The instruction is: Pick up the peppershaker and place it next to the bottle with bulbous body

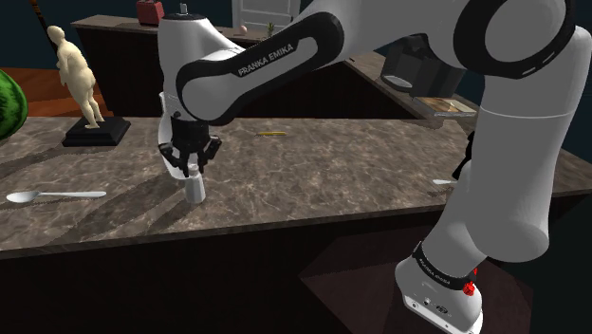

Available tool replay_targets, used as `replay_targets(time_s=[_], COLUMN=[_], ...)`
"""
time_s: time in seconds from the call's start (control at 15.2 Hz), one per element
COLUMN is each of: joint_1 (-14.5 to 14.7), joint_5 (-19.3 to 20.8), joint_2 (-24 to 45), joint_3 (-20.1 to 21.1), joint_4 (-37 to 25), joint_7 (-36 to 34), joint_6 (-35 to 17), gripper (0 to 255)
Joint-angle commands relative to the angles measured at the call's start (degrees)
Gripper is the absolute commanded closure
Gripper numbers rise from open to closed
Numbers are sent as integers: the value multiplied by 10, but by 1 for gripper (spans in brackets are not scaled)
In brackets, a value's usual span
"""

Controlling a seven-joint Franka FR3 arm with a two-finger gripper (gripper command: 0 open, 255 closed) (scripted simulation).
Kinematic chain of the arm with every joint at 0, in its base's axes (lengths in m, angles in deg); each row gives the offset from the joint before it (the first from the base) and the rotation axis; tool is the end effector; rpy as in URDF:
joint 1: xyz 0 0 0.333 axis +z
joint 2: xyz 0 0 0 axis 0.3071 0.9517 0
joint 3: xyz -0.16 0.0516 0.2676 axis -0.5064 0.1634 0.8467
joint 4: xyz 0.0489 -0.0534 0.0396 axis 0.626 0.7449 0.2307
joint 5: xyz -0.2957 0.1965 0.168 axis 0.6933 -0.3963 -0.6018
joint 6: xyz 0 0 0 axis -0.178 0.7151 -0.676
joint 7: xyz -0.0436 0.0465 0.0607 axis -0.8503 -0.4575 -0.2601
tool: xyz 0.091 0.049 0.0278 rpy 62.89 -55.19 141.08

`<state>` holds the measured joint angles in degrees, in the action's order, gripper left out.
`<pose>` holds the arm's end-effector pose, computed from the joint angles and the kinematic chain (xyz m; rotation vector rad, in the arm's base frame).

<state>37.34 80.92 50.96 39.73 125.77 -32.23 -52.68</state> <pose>0.5476 0.3444 0.3781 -3.0680 0.2352 -0.1464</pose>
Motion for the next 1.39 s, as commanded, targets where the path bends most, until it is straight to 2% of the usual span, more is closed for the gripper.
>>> replay_targets(time_s=[0.0,0.33,0.4,0.73,0.99,1.32], joint_1=[0,0,0,0,-4,-4], joint_5=[0,0,0,0,-12,-12], joint_2=[1,1,1,1,-36,-36], joint_3=[0,0,0,0,4,4], joint_4=[1,1,1,1,-22,-22], joint_7=[0,0,0,0,8,8], joint_6=[-2,-2,-2,-2,57,57], gripper=[255,255,0,0,0,0])
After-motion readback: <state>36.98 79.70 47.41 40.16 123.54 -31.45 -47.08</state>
